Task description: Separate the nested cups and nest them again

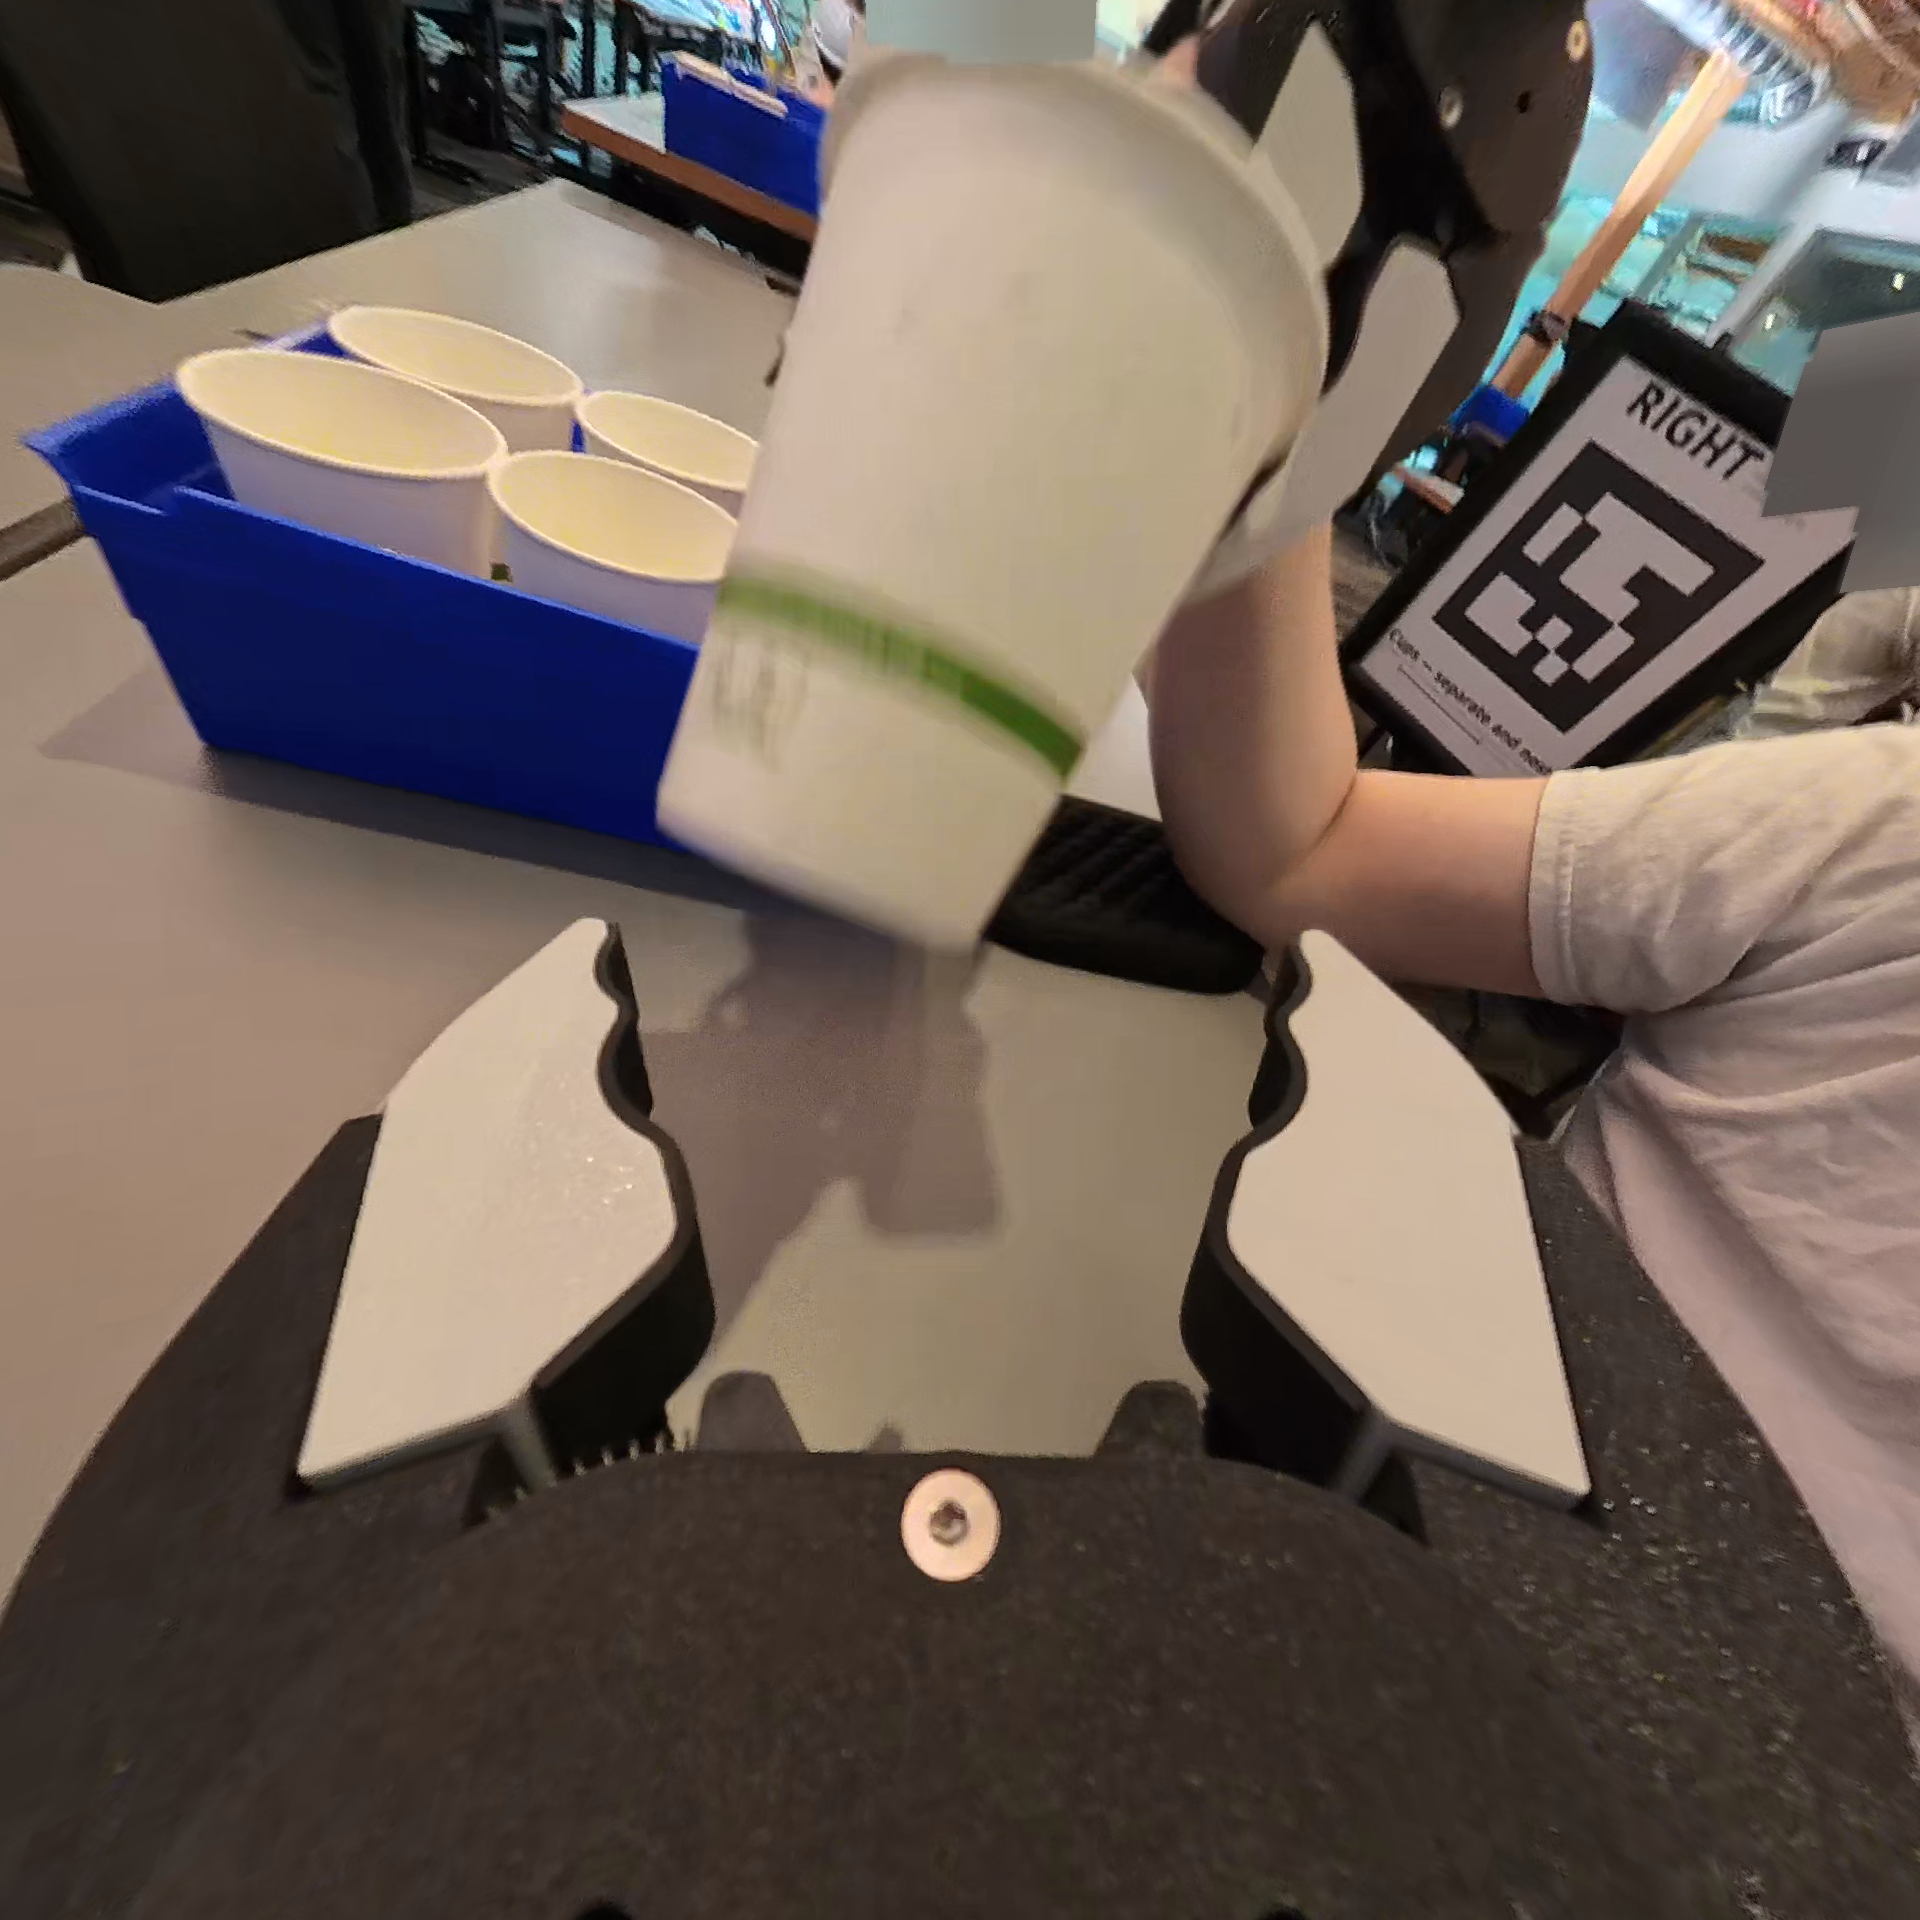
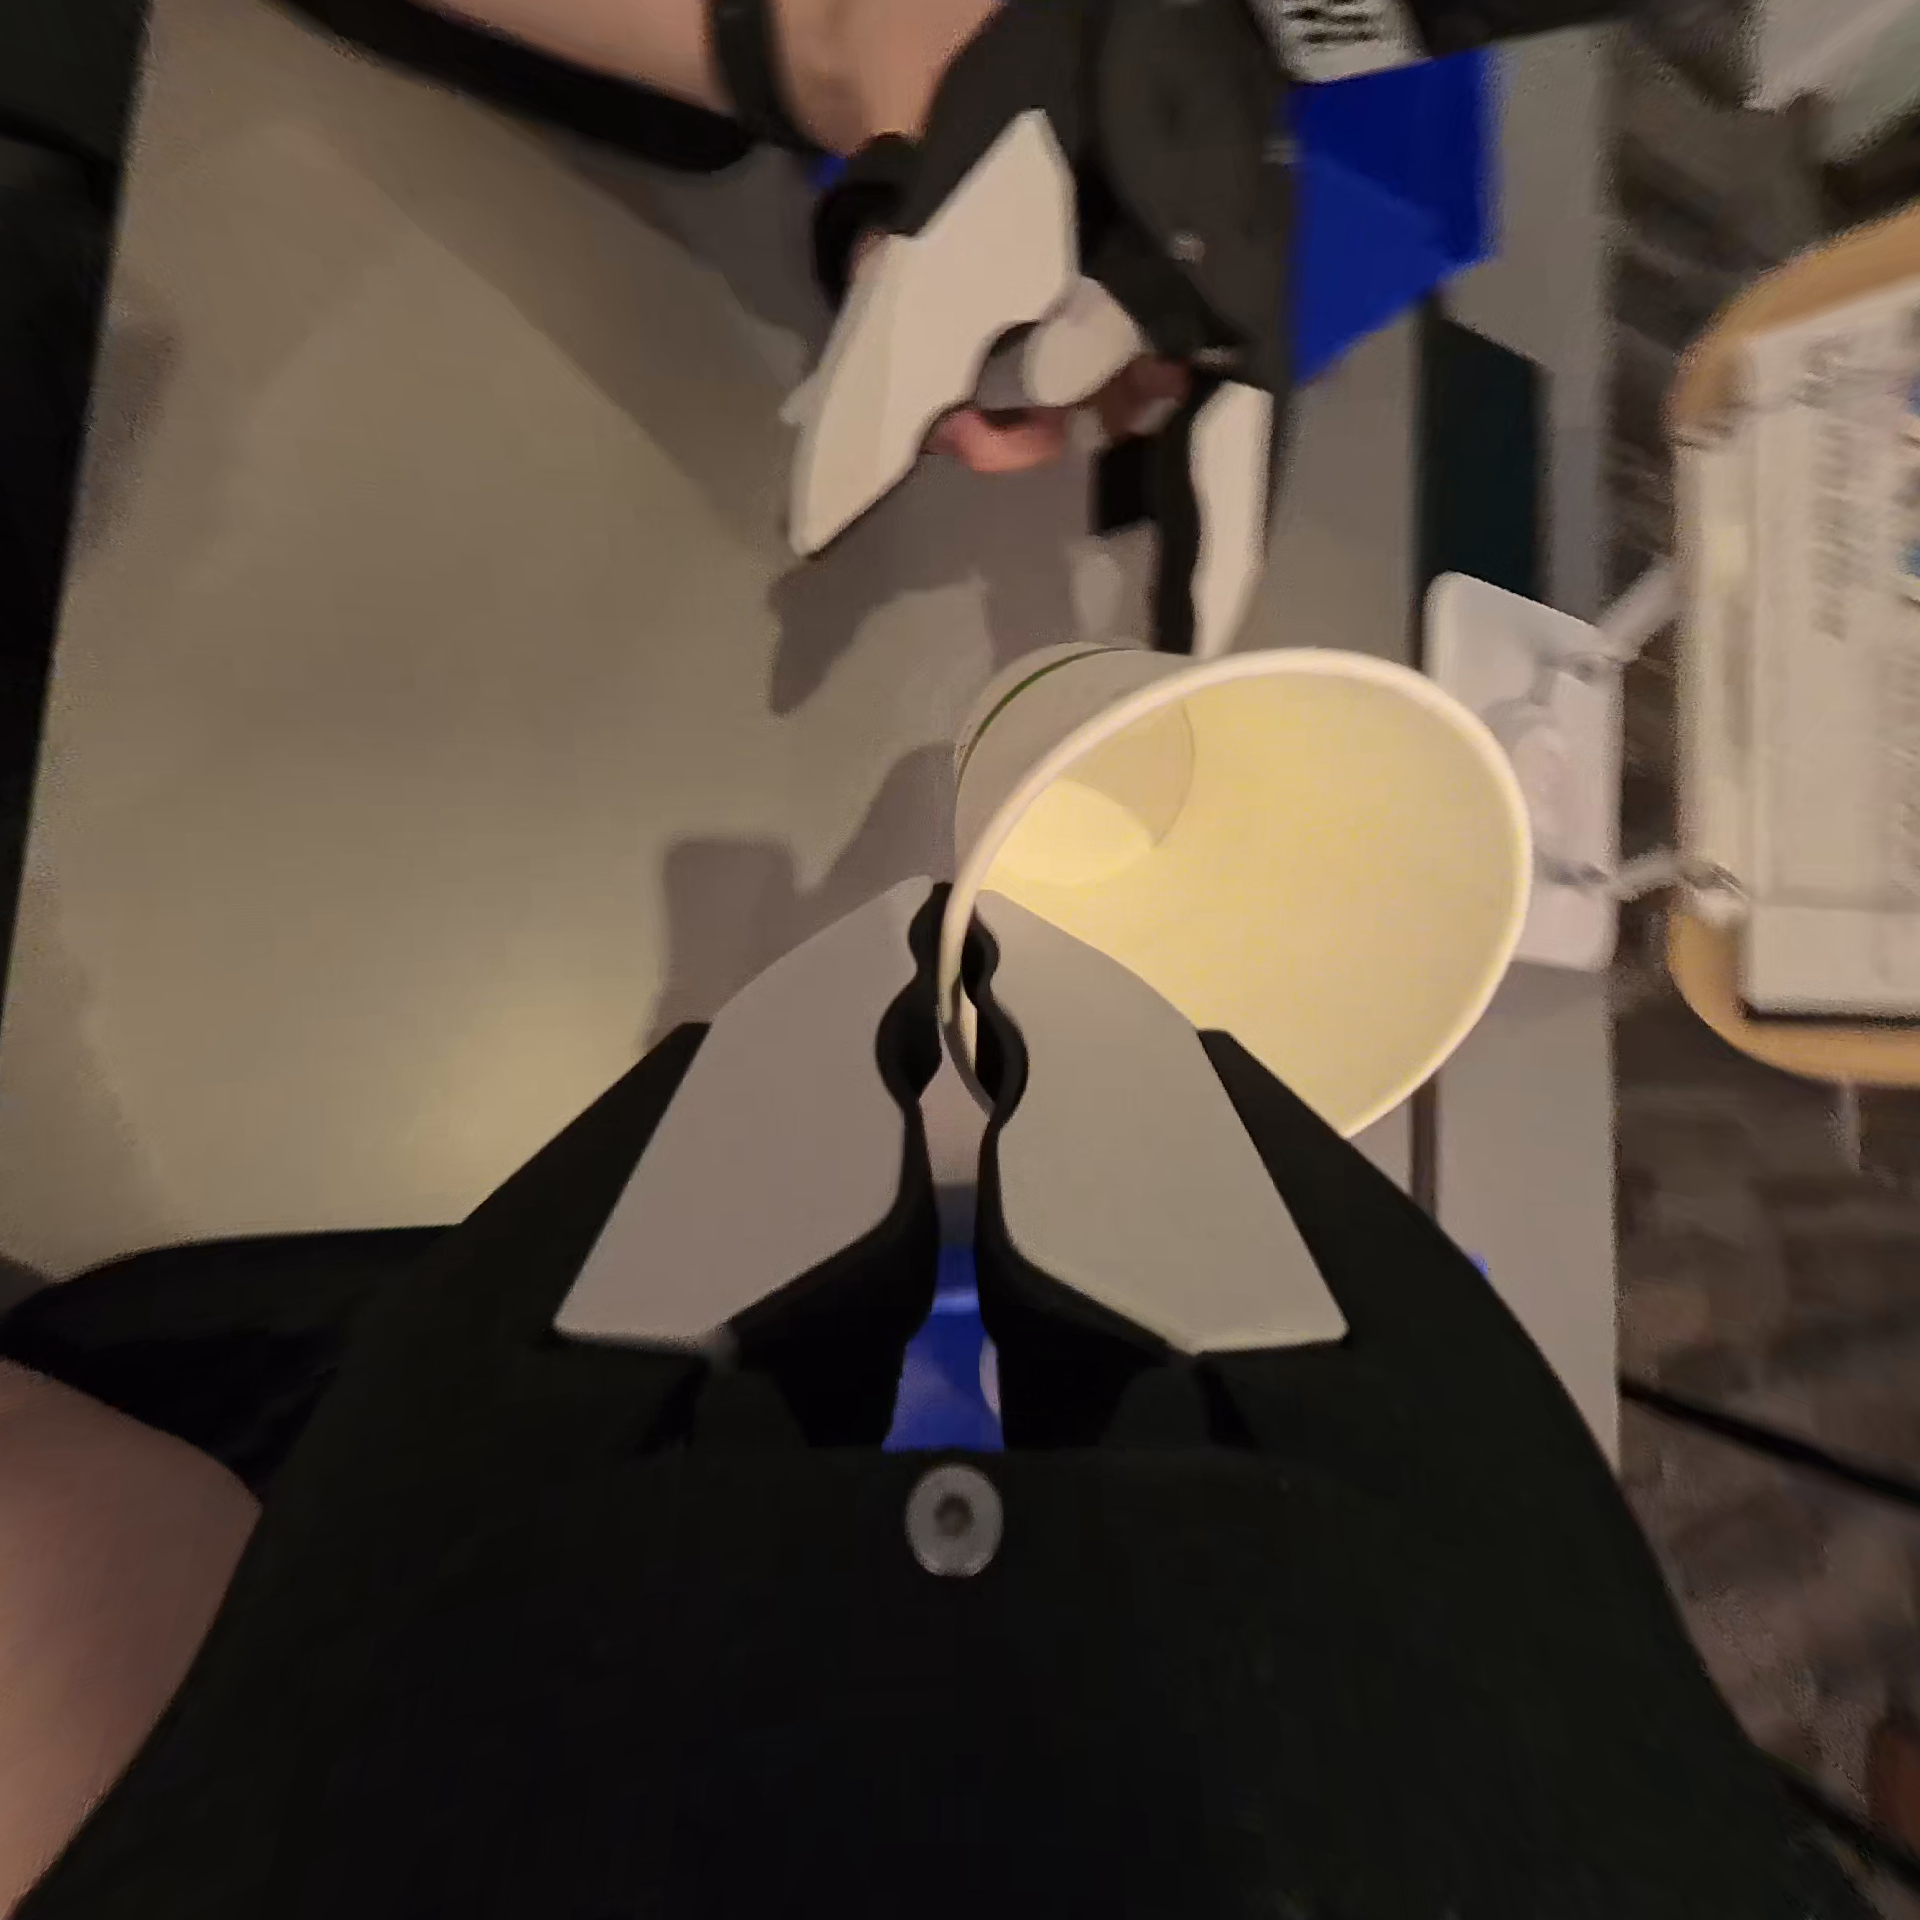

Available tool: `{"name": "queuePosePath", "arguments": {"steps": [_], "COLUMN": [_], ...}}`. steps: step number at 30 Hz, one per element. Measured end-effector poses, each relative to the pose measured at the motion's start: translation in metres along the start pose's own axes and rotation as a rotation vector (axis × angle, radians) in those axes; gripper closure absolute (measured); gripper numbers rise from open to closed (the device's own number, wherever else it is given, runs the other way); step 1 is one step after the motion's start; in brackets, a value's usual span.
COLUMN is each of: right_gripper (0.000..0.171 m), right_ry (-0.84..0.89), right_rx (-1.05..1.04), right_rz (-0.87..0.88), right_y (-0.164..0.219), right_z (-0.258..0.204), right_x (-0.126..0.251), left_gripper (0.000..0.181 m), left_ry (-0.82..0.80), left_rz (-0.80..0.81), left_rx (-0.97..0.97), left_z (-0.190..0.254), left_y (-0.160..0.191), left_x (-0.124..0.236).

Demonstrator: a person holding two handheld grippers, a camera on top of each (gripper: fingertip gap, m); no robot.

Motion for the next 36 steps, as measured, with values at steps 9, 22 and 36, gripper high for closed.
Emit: {"name": "queuePosePath", "arguments": {"steps": [9,22,36], "right_gripper": [0.170,0.170,0.170], "right_ry": [0.311,-0.038,-0.198], "right_rx": [-0.375,-0.500,-0.509], "right_rz": [-0.355,-0.718,-0.784], "right_y": [0.089,0.145,0.171], "right_z": [0.001,-0.035,-0.038], "right_x": [0.091,0.048,0.023], "left_gripper": [0.075,0.076,0.078], "left_ry": [-0.004,-0.023,-0.029], "left_rz": [0.055,0.022,0.000], "left_rx": [0.029,-0.023,-0.055], "left_z": [-0.003,0.001,0.003], "left_y": [-0.007,-0.004,-0.004], "left_x": [0.006,-0.003,-0.005]}}
Point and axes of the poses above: each gripper's, where its closed fingertips meet, x back along the fingers, y out of its underside, z = x × y across the jaws, the point moved 2 cm from there along x, back along the fingers, and after that the axes turned 6 degrees about y, right-handed, at the moved point
